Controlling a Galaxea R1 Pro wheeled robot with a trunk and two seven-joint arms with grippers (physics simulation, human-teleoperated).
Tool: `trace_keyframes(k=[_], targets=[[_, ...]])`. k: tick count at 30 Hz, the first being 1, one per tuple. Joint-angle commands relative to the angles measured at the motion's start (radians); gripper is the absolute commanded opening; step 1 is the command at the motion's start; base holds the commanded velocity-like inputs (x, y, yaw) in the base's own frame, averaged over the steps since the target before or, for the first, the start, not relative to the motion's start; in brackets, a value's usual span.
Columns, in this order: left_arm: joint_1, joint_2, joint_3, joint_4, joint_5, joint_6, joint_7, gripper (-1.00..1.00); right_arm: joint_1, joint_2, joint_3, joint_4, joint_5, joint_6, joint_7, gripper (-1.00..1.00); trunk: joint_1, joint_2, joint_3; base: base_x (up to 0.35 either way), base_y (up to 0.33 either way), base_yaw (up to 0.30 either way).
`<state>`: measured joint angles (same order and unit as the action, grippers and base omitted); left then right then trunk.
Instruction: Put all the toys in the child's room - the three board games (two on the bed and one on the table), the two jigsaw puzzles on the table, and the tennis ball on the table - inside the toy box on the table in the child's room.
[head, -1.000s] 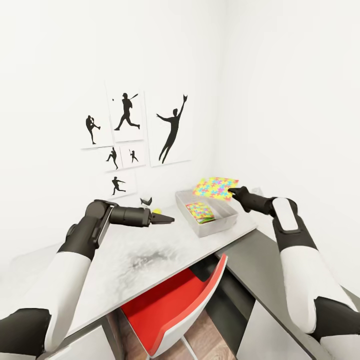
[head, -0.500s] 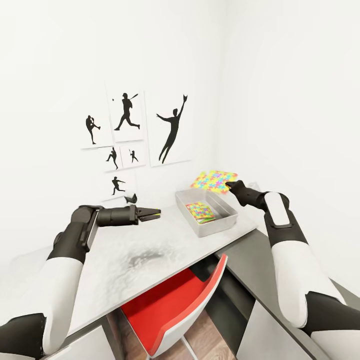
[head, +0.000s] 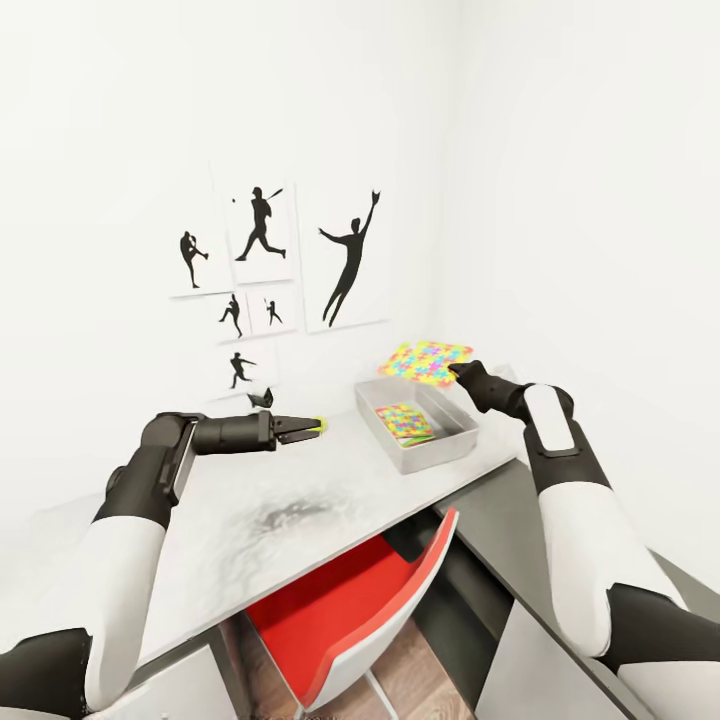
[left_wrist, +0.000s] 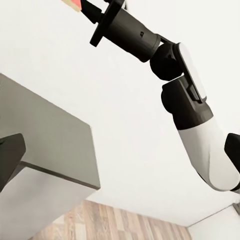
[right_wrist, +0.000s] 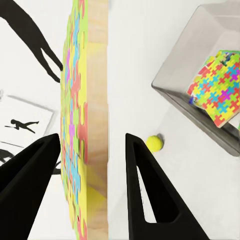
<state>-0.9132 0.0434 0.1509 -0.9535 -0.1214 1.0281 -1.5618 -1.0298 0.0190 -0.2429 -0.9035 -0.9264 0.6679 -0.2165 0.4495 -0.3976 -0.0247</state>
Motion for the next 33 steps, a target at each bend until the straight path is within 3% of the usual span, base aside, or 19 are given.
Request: trace_keyframes(k=[1,13,18,20,24,26,28,33], targets=[[-0.001,0.0,0.002,-0.001,-0.011,0.01,-0.009,1.0,-0.001,0.003,-0.004,-0.002,-0.01,0.004,-0.011,-1.0,0.001,-0.002,-0.002,-0.098,0.0,0.192],[0.007,0.0,0.016,-0.001,-0.011,0.009,-0.009,1.0,-0.002,0.026,-0.004,-0.002,-0.008,-0.024,-0.074,-1.0,0.001,-0.002,0.008,-0.016,0.0,0.243],[0.008,0.0,0.02,-0.001,-0.011,0.009,-0.009,1.0,-0.001,0.05,-0.002,0.0,-0.011,-0.107,-0.229,-1.0,0.001,-0.002,0.011,0.0,0.0,0.152],[0.008,0.0,0.022,-0.001,-0.011,0.008,-0.009,1.0,-0.001,0.058,0.008,-0.002,-0.01,-0.116,-0.26,-1.0,0.001,-0.002,0.011,0.0,0.0,0.029],[0.008,0.0,0.024,-0.001,-0.012,0.006,-0.009,1.0,-0.001,0.067,0.085,-0.003,-0.007,-0.144,-0.284,-1.0,0.001,-0.002,0.011,0.0,0.0,0.009],[0.008,0.0,0.024,-0.001,-0.012,0.006,-0.009,1.0,-0.002,0.069,0.156,-0.003,-0.007,-0.179,-0.295,-1.0,0.001,-0.002,0.011,0.0,0.0,0.003],[0.008,0.0,0.025,-0.001,-0.012,0.006,-0.009,1.0,-0.002,0.069,0.197,-0.004,-0.007,-0.218,-0.308,-1.0,0.001,-0.002,0.011,0.0,0.0,0.001],[0.008,0.001,0.025,-0.001,-0.012,0.006,-0.009,1.0,-0.002,0.071,0.24,-0.001,-0.009,-0.358,-0.357,-1.0,0.001,-0.002,0.011,0.0,0.0,0.0]])
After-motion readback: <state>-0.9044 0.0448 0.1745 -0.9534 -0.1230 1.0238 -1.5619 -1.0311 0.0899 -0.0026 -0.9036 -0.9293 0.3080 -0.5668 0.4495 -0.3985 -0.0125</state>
